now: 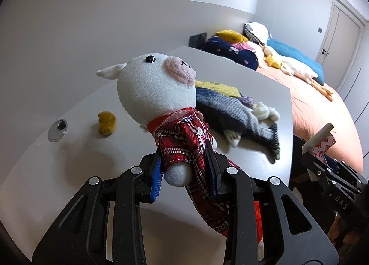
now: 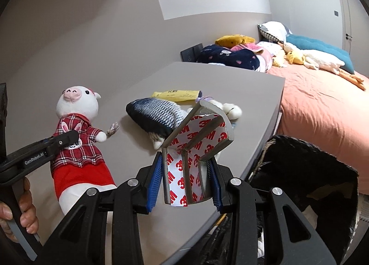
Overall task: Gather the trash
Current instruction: 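Carry the printed box and pig plush over the black trash bin with both tools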
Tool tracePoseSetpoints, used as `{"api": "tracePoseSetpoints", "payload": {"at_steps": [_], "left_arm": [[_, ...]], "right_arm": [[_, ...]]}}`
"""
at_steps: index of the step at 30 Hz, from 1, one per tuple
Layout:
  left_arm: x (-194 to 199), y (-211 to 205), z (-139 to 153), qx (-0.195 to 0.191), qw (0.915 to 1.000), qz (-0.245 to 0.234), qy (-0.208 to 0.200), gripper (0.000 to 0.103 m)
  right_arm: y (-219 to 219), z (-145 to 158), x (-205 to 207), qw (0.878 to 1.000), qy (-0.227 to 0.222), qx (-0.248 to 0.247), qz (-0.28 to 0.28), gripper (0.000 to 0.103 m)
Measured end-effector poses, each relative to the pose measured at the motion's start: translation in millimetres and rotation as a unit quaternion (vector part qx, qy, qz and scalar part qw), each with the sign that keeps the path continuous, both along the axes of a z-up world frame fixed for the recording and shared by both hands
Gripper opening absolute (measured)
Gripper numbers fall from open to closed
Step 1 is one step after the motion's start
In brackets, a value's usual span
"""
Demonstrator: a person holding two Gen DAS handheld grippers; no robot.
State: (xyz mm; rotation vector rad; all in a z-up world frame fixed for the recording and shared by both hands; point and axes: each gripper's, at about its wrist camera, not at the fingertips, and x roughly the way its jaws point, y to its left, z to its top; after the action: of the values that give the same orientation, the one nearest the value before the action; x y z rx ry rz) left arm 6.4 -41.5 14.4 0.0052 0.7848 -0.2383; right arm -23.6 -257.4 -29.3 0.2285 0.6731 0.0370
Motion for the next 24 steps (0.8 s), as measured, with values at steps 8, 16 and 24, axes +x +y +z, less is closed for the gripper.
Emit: {"api": "tracePoseSetpoints", "payload": {"at_steps": [8, 16, 24], "left_arm": [[-8, -28, 1, 0.002, 0.9998, -0.019, 0.003, 0.032], [-16, -61, 2, 0.004, 0.9992, -0.04, 0.003, 0.032], [-23, -97, 3, 0.005, 0.9972, -0.075, -0.001, 0.032]], "right_arm": [[-17, 9, -16, 1.0, -0.012, 0.004, -0.011, 0.039], [-41, 17, -32, 0.999, -0.024, 0.007, -0.028, 0.039], [-68, 23, -55, 0.998, -0.033, 0.0, -0.061, 0.039]]}}
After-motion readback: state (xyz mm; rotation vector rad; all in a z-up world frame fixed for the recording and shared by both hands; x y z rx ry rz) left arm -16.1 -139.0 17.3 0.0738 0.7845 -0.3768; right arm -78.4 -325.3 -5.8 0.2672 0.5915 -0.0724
